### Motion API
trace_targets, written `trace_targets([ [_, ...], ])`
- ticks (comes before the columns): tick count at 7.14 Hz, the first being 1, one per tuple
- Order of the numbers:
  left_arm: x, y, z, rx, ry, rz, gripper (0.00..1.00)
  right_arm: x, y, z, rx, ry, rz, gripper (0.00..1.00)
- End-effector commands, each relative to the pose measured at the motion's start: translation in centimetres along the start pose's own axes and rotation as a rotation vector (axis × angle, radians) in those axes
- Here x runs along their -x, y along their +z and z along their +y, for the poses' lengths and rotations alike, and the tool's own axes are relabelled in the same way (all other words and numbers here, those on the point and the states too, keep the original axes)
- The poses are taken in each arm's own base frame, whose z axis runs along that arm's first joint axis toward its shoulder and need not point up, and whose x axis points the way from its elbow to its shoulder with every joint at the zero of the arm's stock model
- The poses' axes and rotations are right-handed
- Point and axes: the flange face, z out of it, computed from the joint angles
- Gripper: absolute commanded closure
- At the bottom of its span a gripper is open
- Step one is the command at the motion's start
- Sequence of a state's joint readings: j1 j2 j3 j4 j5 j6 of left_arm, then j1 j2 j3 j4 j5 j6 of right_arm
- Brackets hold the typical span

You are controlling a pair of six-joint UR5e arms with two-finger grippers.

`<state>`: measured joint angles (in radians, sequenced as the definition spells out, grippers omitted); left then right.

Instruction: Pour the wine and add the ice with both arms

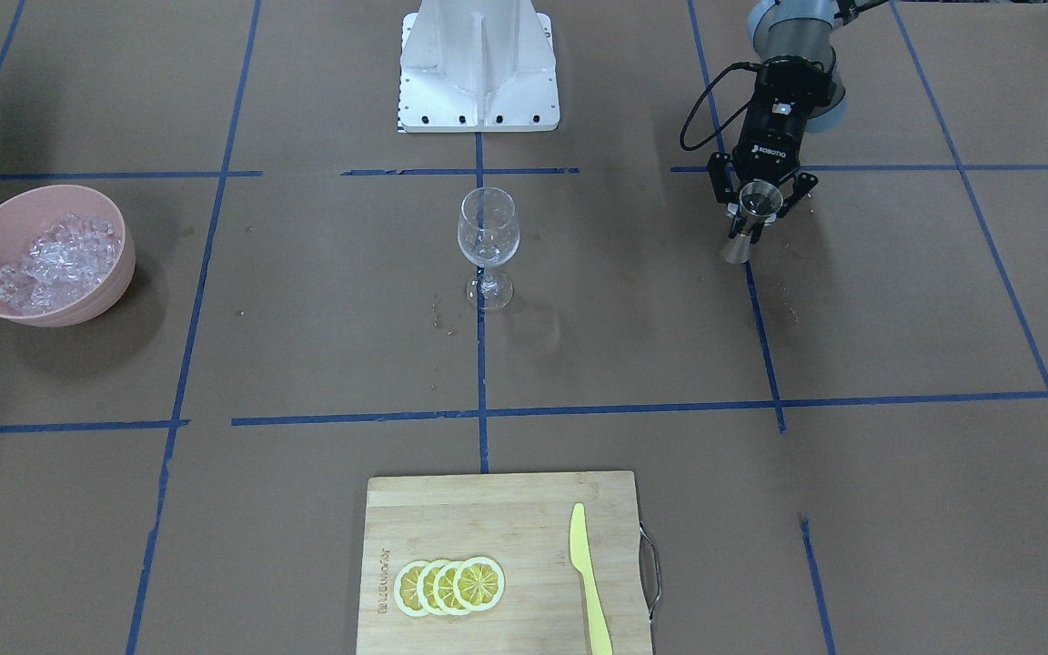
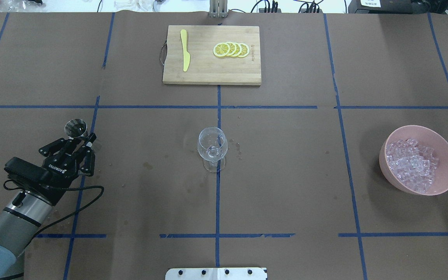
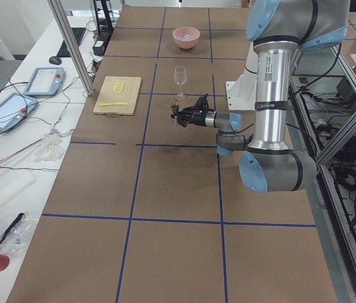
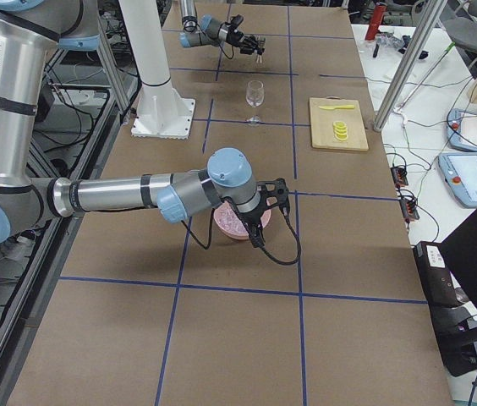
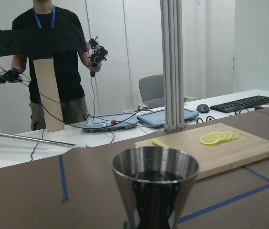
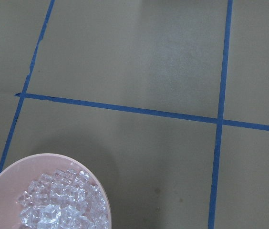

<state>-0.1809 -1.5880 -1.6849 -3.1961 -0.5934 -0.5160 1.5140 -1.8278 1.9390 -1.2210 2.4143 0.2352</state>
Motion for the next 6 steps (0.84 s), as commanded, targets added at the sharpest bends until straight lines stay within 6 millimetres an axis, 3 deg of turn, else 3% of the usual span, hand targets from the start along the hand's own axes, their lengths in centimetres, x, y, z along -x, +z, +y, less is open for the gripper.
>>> trace_targets([
  [1, -3.2, 1.3, -1.3, -0.017, -0.005, 0.015, 1.0, -0.2, 0.1, 0.4, 0.005, 0.006, 0.001, 0.0],
  [4, -8.4, 4.6, -2.9, 0.019, 0.081, -0.028, 1.0, -0.4, 0.2, 0.8, 0.011, 0.011, 0.003, 0.0],
  [5, -10.9, 5.6, -4.3, 0.029, 0.132, -0.034, 1.0, -0.4, 0.2, 0.8, 0.011, 0.013, 0.003, 0.0],
  [6, -12.1, 6.0, -4.9, 0.029, 0.139, -0.034, 1.0, -0.4, 0.2, 0.8, 0.01, 0.012, 0.002, 0.0],
])
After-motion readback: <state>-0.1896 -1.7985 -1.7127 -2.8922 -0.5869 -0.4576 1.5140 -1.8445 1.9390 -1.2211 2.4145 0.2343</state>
